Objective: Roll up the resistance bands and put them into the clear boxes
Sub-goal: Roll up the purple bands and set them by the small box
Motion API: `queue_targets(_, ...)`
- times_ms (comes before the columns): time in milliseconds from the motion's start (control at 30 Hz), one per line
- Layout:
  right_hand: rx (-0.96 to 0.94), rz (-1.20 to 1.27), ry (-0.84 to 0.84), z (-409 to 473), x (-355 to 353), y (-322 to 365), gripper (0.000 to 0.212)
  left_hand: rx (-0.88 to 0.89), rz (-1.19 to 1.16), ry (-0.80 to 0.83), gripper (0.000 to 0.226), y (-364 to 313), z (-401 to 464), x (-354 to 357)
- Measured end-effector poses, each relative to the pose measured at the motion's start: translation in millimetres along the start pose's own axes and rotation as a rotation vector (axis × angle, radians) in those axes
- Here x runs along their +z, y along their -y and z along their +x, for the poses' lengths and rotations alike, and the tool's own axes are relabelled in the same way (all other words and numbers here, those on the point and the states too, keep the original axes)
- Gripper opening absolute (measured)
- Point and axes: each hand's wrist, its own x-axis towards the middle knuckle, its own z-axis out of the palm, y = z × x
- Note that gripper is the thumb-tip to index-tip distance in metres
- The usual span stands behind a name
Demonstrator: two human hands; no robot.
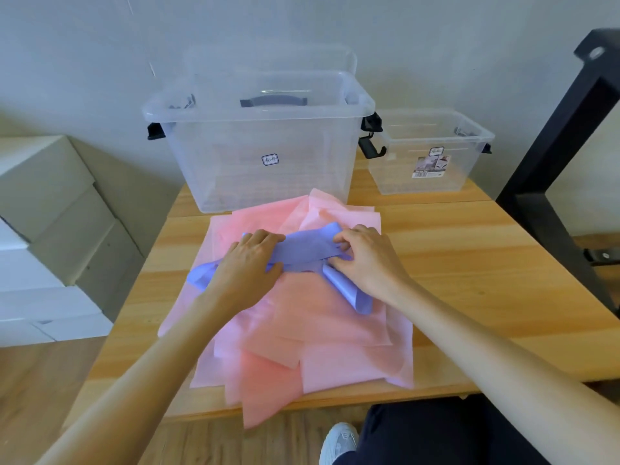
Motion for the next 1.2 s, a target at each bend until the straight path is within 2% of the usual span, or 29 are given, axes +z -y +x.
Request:
queue_targets(67, 0.044, -0.023, 0.011, 2.3, -0.4, -0.3, 0.013, -0.043, 0.032, 0.029, 0.047, 3.0, -0.6, 0.2)
queue_targets(167, 0.084, 0.086, -0.087, 1.8, -3.6, -1.7, 0.014, -0.067, 0.141, 0.037, 0.051, 1.8, -2.4, -3.2)
queue_targets(233, 0.084, 0.131, -0.092, 0.1, -6.1, -2.3, 0.012, -0.110, 0.203, 0.016, 0.051, 3.3, -2.0, -6.9)
queue_targets(333, 0.076, 0.160, -0.036, -4.9, -8.6, -2.5, 0.009, -0.165, 0.227, -0.071, 0.035, 7.7, 1.4, -15.3)
queue_targets(433, 0.077, 0.193, -0.019, -13.3, -9.7, -1.4, 0.019, -0.188, 0.103, -0.180, 0.023, 2.3, 1.2, -29.6)
queue_targets(533, 0.037, 0.267, -0.056, -18.0, -14.8, 3.5, 0.031, -0.157, -0.129, -0.282, 0.011, -12.0, 3.3, -48.5)
queue_targets(600, -0.017, 0.389, -0.091, -19.3, -24.1, 11.1, 0.037, -0.117, -0.251, -0.307, 0.013, -28.4, 6.6, -61.9)
queue_targets(733, -0.124, 0.599, -0.179, -21.8, -45.6, 30.1, 0.036, -0.027, -0.255, -0.364, 0.008, -70.8, 12.5, -80.4)
queue_targets(867, -0.166, 0.664, -0.326, -21.6, -60.1, 33.9, 0.036, 0.029, -0.222, -0.406, 0.020, -97.1, 19.2, -89.6)
queue_targets(967, -0.160, 0.704, -0.408, -23.9, -67.2, 31.1, 0.025, 0.070, -0.283, -0.353, 0.018, -109.1, 20.0, -92.1)
queue_targets(1100, -0.160, 0.719, -0.449, -28.6, -72.6, 25.3, 0.003, 0.023, -0.508, -0.080, 0.017, -114.9, 17.8, -90.9)
queue_targets(1200, -0.149, 0.751, -0.476, -33.7, -79.6, 17.1, 0.015, -0.025, -0.740, 0.105, 0.037, -112.7, 15.7, -91.0)
